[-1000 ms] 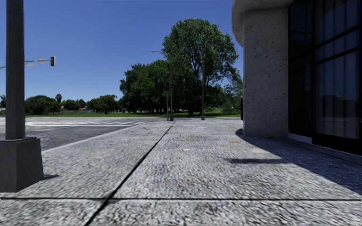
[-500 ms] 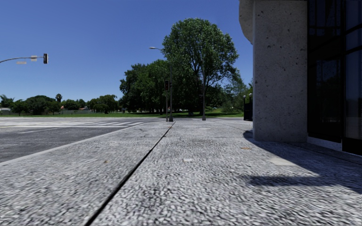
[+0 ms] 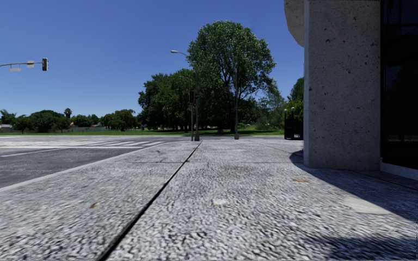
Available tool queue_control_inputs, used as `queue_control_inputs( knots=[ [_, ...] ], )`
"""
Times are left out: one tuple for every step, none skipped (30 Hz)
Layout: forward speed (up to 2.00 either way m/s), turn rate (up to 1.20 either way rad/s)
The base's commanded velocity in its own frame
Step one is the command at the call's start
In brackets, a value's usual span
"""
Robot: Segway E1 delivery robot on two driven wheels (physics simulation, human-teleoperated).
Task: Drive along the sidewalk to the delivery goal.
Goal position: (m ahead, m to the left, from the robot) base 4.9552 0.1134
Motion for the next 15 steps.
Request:
queue_control_inputs(
  knots=[
    [1.35,0.00],
    [1.34,0.00],
    [1.34,0.00],
    [1.17,0.00],
    [1.15,0.00],
    [1.15,0.00],
    [1.15,0.00],
    [1.15,0.00],
    [1.15,0.00],
    [1.15,0.00],
    [1.15,0.00],
    [1.15,0.00],
    [1.15,0.00],
    [1.15,0.00],
    [1.15,0.00]
  ],
)
